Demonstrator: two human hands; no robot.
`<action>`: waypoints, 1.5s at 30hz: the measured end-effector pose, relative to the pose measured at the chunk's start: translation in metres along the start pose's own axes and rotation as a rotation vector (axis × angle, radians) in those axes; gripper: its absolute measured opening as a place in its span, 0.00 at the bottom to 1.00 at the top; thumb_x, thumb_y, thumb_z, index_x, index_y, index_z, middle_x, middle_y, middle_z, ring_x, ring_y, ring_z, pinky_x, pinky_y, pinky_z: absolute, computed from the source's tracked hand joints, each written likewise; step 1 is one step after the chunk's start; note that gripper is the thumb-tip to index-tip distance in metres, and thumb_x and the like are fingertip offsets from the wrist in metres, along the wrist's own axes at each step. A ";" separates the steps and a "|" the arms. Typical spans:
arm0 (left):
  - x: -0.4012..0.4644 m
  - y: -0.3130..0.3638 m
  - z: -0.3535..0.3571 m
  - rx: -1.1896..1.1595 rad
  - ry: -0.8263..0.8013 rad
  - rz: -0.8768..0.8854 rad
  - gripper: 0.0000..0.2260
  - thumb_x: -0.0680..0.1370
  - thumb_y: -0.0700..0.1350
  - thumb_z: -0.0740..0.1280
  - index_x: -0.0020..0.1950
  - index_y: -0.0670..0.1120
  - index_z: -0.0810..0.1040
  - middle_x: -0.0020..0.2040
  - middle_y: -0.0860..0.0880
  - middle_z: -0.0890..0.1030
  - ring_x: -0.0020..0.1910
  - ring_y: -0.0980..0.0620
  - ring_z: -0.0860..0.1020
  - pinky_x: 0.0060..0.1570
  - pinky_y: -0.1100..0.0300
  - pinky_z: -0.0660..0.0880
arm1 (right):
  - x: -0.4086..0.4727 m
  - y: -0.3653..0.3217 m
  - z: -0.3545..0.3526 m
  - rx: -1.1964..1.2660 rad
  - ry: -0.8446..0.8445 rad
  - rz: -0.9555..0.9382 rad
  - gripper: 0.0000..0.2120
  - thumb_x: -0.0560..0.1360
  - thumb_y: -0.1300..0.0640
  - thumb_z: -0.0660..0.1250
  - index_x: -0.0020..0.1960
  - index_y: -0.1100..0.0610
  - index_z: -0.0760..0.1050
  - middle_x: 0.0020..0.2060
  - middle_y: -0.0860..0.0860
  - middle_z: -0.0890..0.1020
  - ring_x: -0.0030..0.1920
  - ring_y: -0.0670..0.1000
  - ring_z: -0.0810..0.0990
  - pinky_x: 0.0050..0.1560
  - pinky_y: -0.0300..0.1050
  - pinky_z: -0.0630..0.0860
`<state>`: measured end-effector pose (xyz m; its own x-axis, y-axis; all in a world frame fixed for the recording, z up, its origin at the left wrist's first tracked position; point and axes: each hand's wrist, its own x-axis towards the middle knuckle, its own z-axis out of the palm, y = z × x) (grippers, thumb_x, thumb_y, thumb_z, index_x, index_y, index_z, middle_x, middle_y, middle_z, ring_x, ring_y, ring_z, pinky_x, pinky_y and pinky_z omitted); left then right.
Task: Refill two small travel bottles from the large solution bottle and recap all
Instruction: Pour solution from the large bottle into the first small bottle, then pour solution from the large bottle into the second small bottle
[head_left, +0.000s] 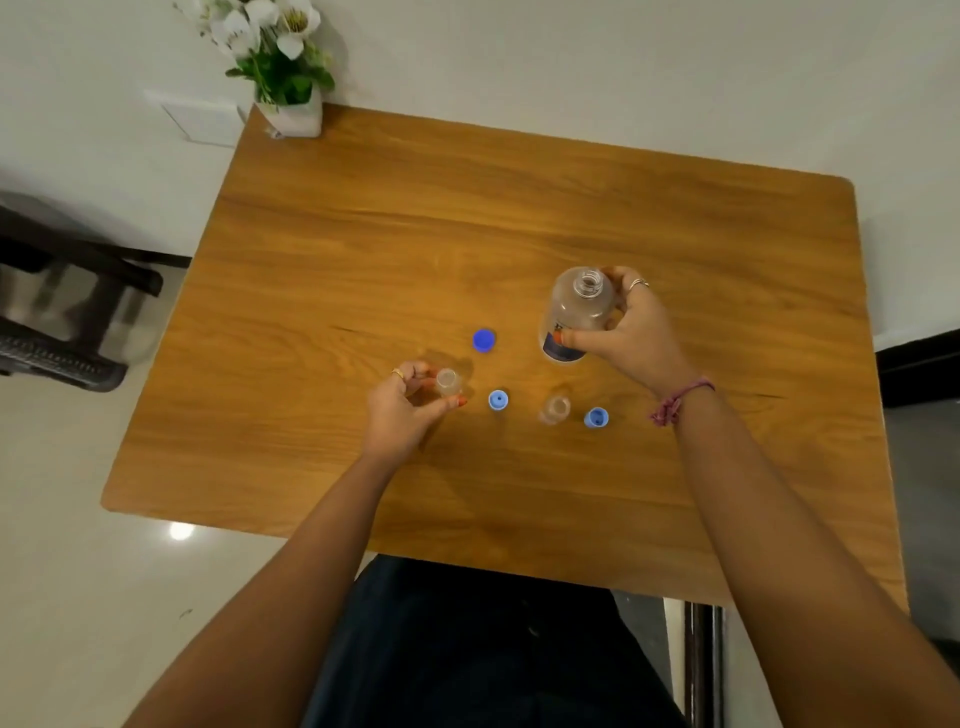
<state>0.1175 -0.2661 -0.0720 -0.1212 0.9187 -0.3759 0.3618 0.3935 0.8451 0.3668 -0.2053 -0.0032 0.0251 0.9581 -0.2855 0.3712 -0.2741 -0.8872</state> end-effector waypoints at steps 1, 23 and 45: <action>0.000 -0.003 0.001 0.001 0.004 0.002 0.20 0.66 0.40 0.79 0.53 0.44 0.75 0.49 0.51 0.81 0.48 0.64 0.77 0.48 0.73 0.74 | 0.000 0.003 0.001 -0.005 -0.009 0.000 0.35 0.60 0.60 0.80 0.60 0.49 0.65 0.53 0.42 0.75 0.55 0.45 0.77 0.54 0.42 0.77; -0.061 0.044 0.046 0.230 0.043 0.644 0.33 0.71 0.54 0.71 0.71 0.45 0.63 0.64 0.50 0.65 0.65 0.57 0.65 0.68 0.63 0.65 | 0.002 0.024 -0.003 -0.001 -0.159 -0.051 0.35 0.63 0.65 0.77 0.63 0.53 0.64 0.55 0.44 0.75 0.55 0.40 0.76 0.53 0.31 0.73; -0.030 0.115 0.067 -0.133 -0.040 0.321 0.16 0.70 0.43 0.76 0.56 0.46 0.77 0.52 0.48 0.81 0.49 0.57 0.78 0.50 0.68 0.74 | 0.010 -0.014 -0.029 0.010 0.020 -0.115 0.31 0.59 0.58 0.80 0.59 0.50 0.72 0.55 0.44 0.79 0.57 0.46 0.77 0.59 0.47 0.76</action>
<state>0.2247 -0.2507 0.0114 0.0162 0.9954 -0.0949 0.2517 0.0879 0.9638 0.3893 -0.1892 0.0165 0.0013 0.9847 -0.1741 0.3639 -0.1627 -0.9171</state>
